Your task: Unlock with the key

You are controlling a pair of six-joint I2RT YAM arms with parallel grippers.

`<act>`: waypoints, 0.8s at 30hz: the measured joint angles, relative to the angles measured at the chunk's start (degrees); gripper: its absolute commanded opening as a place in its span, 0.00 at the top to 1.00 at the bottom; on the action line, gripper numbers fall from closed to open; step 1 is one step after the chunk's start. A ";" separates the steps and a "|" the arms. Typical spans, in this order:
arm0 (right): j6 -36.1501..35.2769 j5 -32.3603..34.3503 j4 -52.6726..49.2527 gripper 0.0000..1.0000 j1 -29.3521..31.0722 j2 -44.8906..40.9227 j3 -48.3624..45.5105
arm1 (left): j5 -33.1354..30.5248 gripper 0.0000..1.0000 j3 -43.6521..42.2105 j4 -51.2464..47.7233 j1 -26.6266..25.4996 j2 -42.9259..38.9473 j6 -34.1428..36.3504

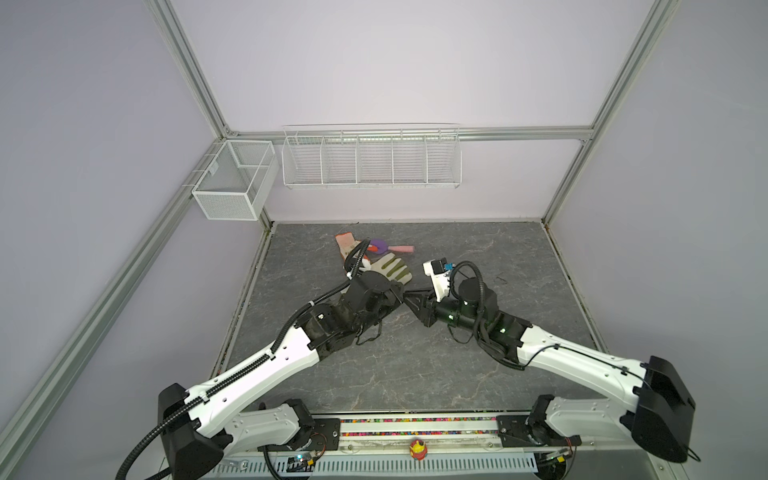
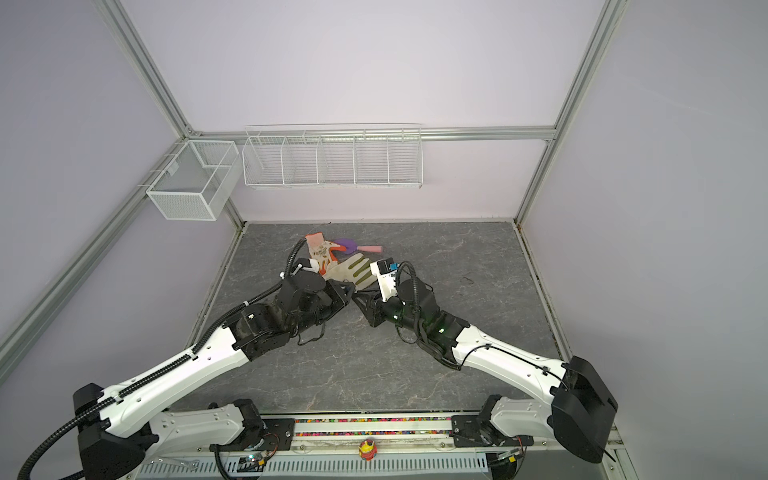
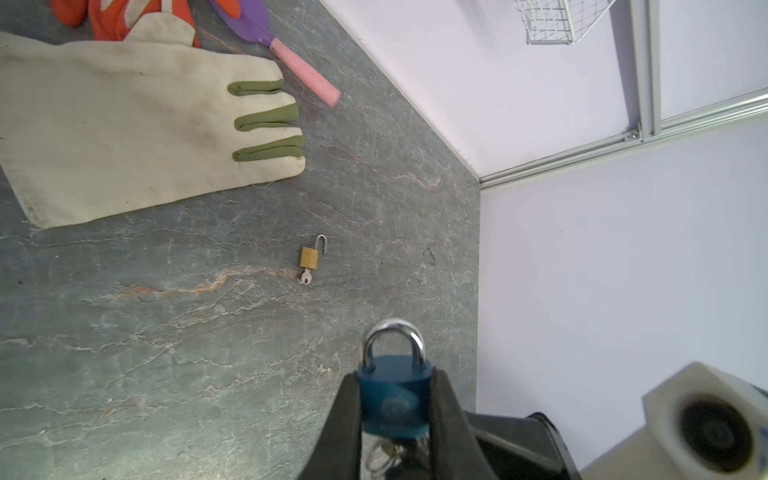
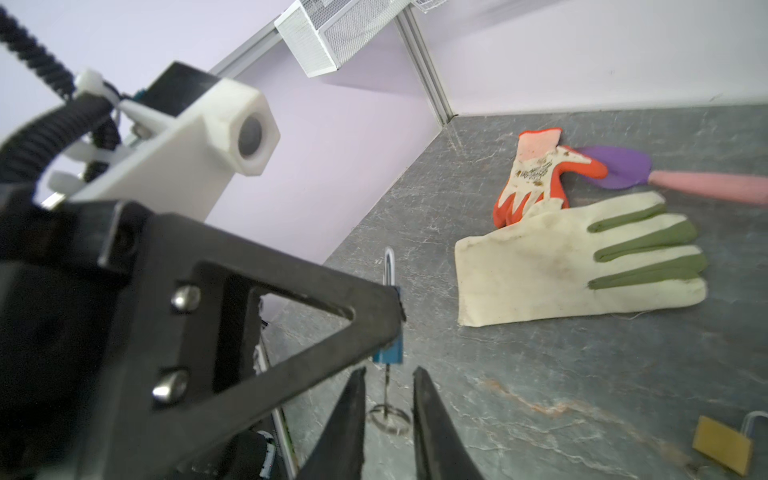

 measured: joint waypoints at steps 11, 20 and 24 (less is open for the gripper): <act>2.43 -7.37 -9.16 0.61 -3.17 0.00 6.36 | -3.32 1.00 0.00 1.14 -0.09 -0.96 3.08; 3.39 -7.69 -10.88 0.68 -3.19 4.00 9.77 | -4.59 1.00 0.00 1.66 -0.07 -0.94 3.30; 3.34 -7.58 -12.15 0.72 -3.19 5.09 10.19 | -4.72 1.00 0.00 2.14 -0.07 -0.79 3.41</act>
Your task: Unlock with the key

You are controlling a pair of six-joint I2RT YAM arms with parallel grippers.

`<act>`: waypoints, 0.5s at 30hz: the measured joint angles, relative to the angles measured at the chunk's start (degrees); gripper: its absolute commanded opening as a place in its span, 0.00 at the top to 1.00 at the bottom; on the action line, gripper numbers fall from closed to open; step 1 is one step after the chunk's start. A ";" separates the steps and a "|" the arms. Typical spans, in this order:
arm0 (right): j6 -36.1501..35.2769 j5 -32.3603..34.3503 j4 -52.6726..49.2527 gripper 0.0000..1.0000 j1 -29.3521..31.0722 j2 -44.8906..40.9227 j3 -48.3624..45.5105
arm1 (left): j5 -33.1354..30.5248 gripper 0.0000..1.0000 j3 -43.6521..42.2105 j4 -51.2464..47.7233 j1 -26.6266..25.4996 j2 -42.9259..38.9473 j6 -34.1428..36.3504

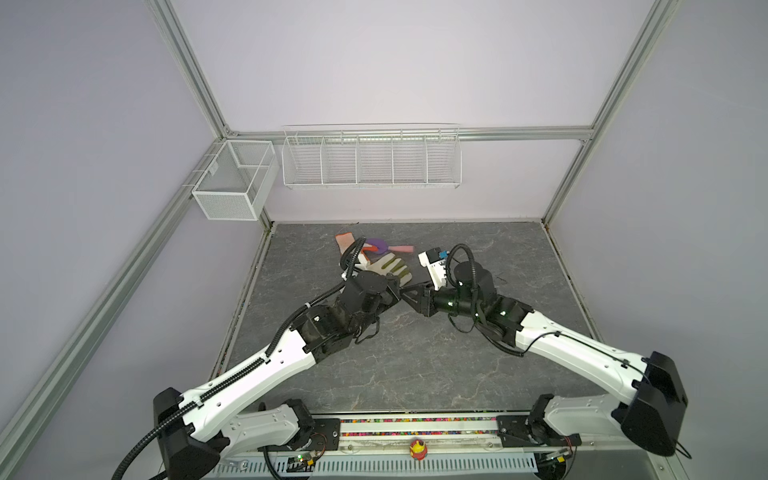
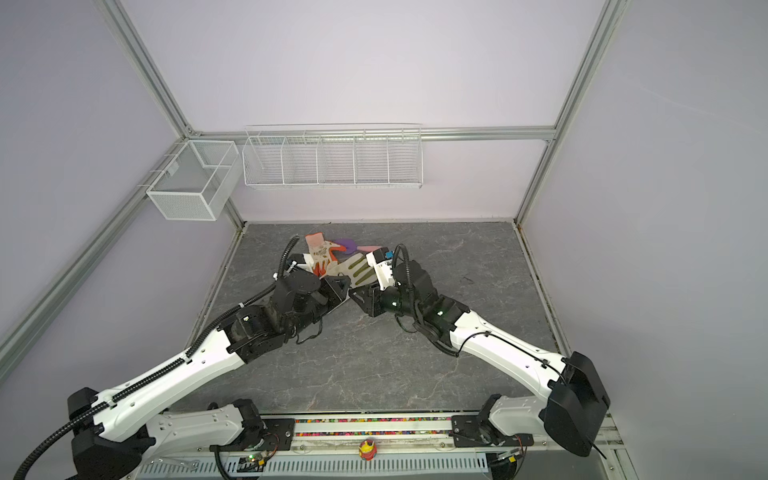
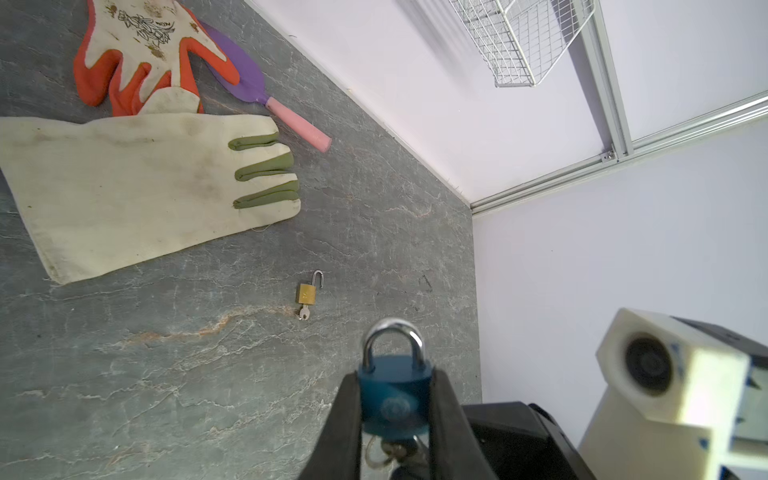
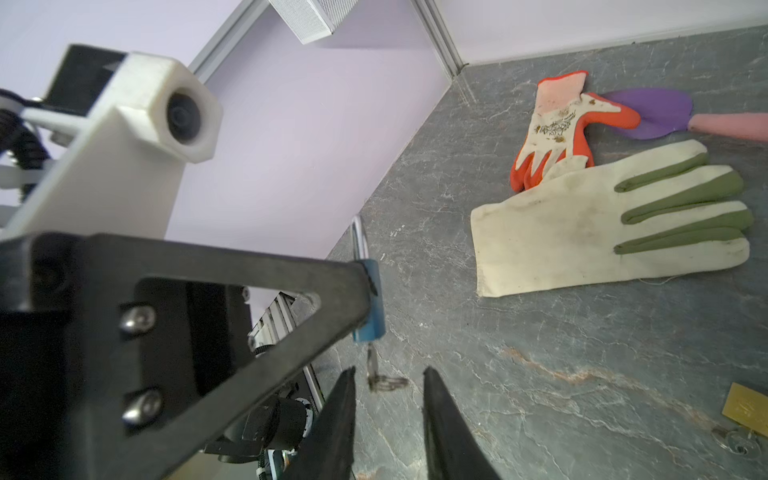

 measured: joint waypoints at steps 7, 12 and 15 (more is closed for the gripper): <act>-0.63 0.13 -0.92 0.74 0.00 0.79 1.44 | 0.02 1.00 0.00 0.28 -0.02 0.70 0.13; -1.01 0.28 -0.92 0.79 0.00 0.87 1.66 | 0.04 1.00 0.00 0.31 0.00 0.70 0.13; -1.09 0.33 -0.90 0.83 0.00 1.14 1.66 | 0.04 1.00 0.00 0.28 0.00 0.70 0.13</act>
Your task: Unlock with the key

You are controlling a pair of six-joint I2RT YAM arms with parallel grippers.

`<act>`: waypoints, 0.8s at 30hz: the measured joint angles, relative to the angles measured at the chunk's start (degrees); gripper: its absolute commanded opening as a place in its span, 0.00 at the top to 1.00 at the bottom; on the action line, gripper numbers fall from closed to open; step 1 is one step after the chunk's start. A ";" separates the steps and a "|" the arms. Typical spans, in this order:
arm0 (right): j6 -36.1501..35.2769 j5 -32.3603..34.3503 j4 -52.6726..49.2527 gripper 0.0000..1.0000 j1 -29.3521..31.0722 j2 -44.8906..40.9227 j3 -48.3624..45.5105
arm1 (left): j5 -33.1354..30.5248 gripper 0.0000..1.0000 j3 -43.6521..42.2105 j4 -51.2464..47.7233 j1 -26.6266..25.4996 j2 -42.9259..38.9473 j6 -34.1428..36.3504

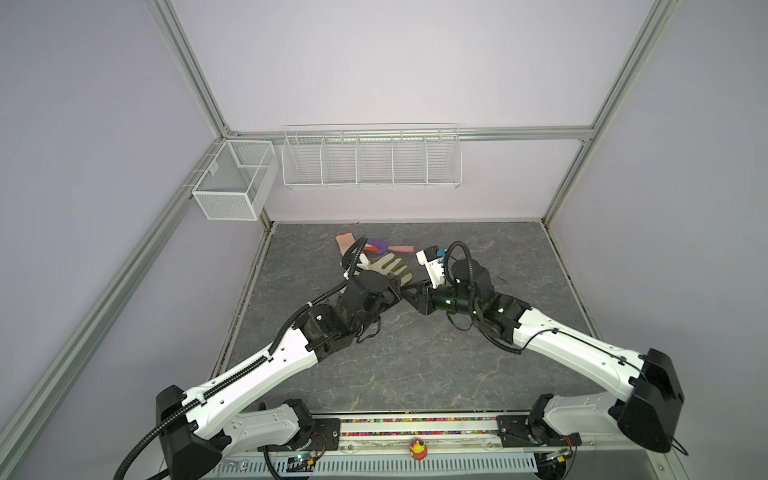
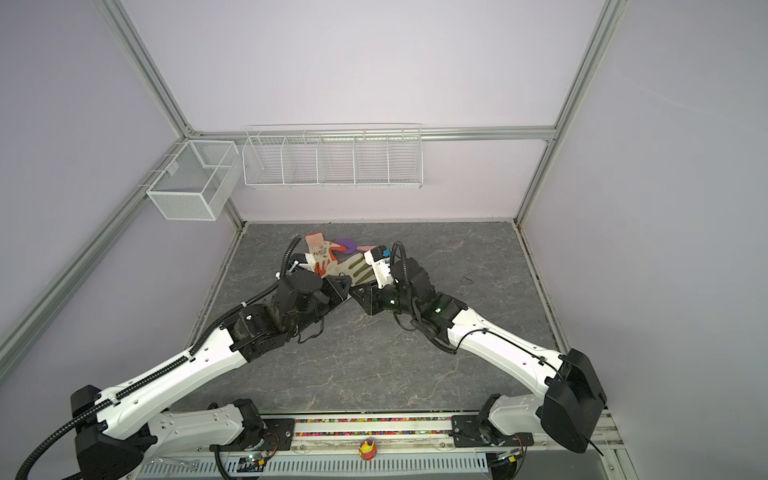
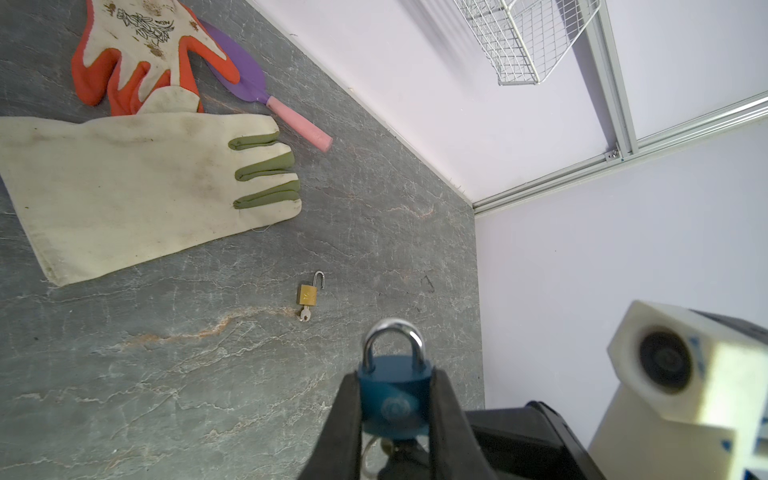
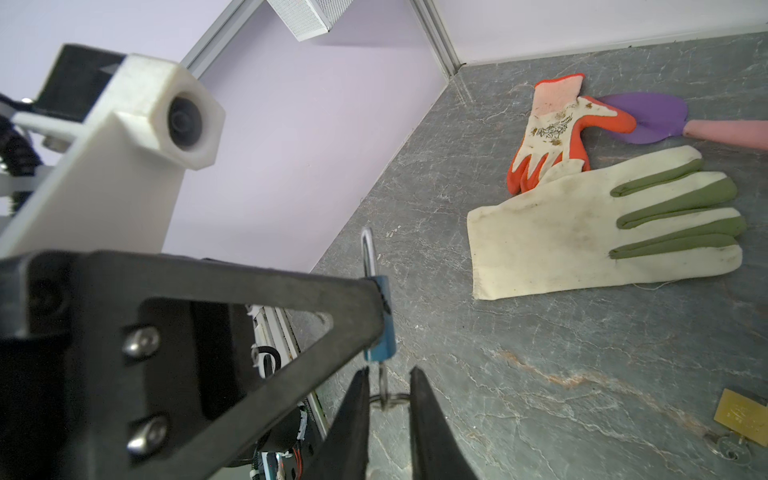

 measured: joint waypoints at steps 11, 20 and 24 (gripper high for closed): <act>-0.11 -0.63 1.18 0.91 -0.07 0.74 0.02 | 0.15 1.00 -0.02 -0.94 0.09 0.11 0.00; 2.47 -2.27 2.16 0.93 -0.44 0.76 -0.26 | 0.24 1.00 -1.60 0.70 0.15 -0.61 -1.18; 6.23 -4.04 5.11 0.93 -0.76 0.76 -1.90 | 0.46 1.00 -3.63 2.60 0.26 -1.73 -2.40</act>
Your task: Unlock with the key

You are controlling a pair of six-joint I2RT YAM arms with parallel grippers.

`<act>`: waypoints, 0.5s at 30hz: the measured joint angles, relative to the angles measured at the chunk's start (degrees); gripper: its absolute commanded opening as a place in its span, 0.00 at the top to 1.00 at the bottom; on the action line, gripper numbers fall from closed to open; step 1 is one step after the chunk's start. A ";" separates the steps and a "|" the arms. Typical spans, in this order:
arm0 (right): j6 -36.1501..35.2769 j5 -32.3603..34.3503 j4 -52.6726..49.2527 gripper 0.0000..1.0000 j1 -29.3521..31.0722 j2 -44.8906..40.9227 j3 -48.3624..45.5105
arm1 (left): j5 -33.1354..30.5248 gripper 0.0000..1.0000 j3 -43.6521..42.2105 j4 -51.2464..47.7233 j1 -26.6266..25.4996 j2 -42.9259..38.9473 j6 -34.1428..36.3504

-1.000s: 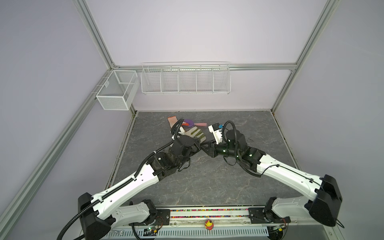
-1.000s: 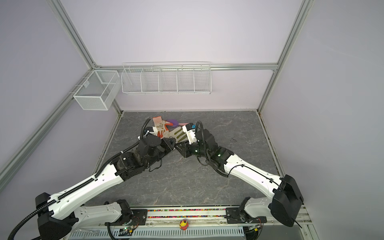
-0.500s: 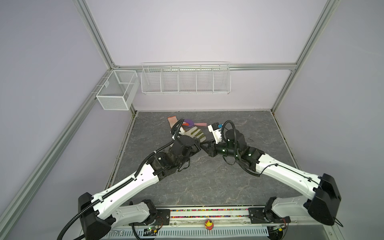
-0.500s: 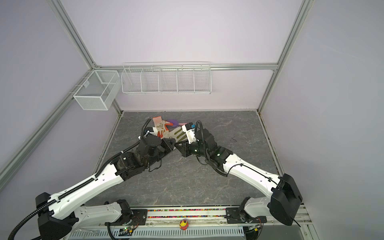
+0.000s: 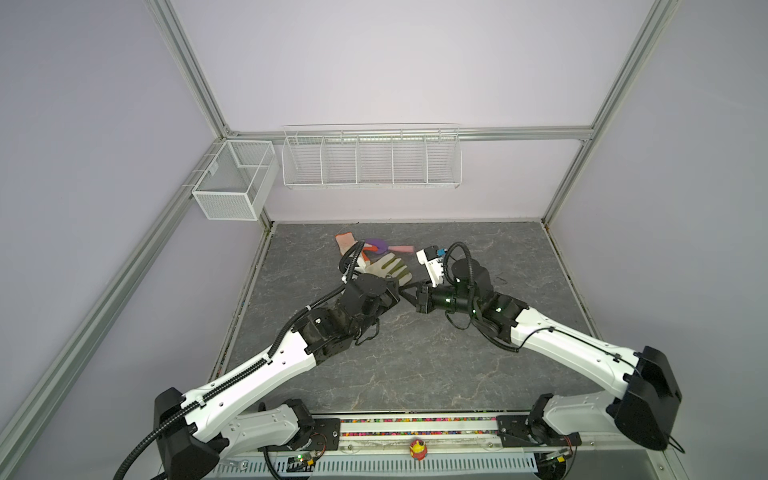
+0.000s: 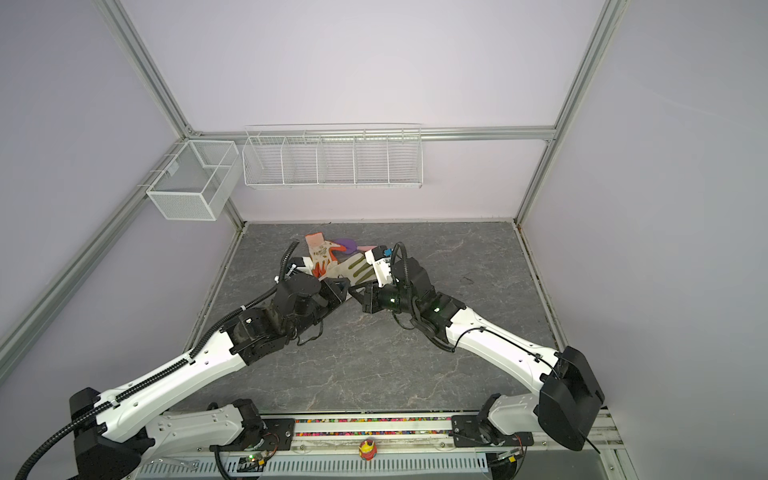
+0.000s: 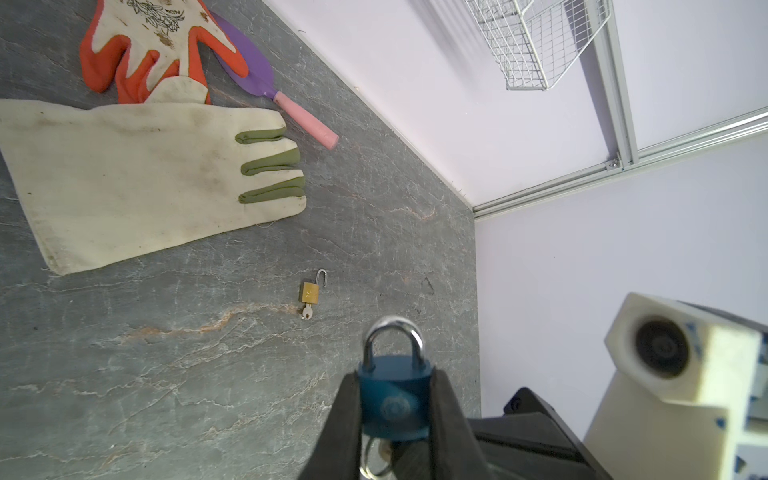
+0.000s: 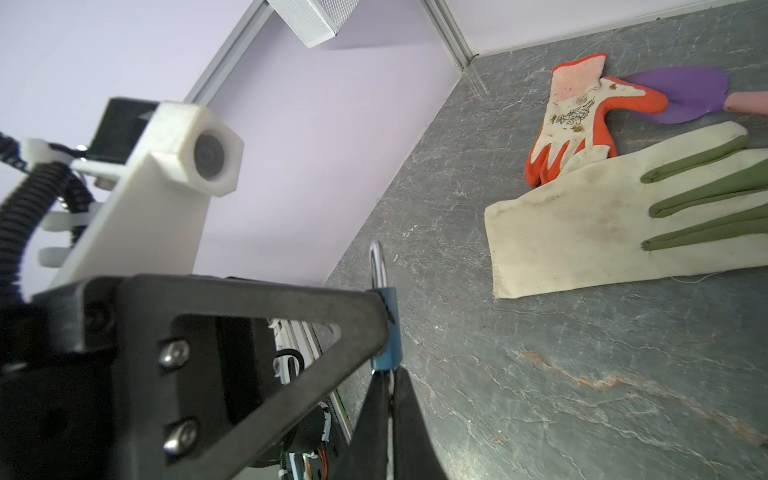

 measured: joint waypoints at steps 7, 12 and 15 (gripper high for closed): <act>9.75 -2.25 6.84 0.93 -0.59 0.07 -3.30 | 0.70 1.00 -3.89 4.92 0.39 -1.84 -1.29; 15.15 -2.27 10.19 0.93 -0.81 0.07 -4.42 | 0.83 1.00 -5.90 8.81 0.72 -2.62 -1.73; 18.21 -2.43 12.24 0.94 -0.98 0.07 -4.50 | 0.79 1.00 -6.62 11.28 0.94 -3.15 -1.90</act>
